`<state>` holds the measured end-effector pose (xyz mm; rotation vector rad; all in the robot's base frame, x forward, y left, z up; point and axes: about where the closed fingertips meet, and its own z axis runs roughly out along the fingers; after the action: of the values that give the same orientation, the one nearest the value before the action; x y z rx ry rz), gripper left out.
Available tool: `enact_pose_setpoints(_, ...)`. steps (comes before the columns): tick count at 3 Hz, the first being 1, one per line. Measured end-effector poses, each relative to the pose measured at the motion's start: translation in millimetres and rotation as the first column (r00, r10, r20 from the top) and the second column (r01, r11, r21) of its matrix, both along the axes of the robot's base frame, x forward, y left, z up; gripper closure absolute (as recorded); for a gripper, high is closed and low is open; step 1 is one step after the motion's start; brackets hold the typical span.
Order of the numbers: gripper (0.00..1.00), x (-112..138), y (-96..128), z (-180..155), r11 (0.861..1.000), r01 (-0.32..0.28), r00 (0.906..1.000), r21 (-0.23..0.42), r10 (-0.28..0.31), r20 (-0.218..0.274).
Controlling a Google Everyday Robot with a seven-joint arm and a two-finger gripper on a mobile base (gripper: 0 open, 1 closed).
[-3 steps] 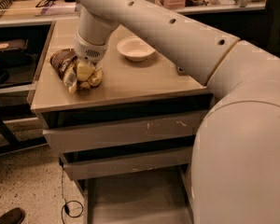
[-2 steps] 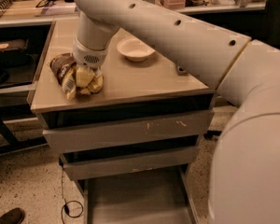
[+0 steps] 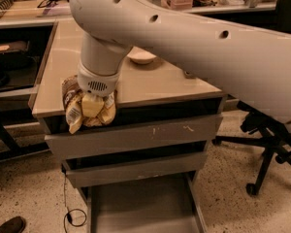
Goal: Place brown chip bag into bottom drawer
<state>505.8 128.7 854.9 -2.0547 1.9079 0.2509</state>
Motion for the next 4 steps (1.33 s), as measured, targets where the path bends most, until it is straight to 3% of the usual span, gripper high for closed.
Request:
enact_pose_setpoints(2, 1.00, -14, -2, -5, 1.000, 0.007, 0.9998, 0.000, -0.007, -0.017)
enact_pose_setpoints(3, 1.00, -52, -5, -20, 0.998, 0.057, 0.9955, 0.024, -0.055, -0.077)
enact_pose_setpoints(4, 1.00, -96, -13, -42, 0.993, 0.111, 0.9823, 0.032, -0.105, -0.155)
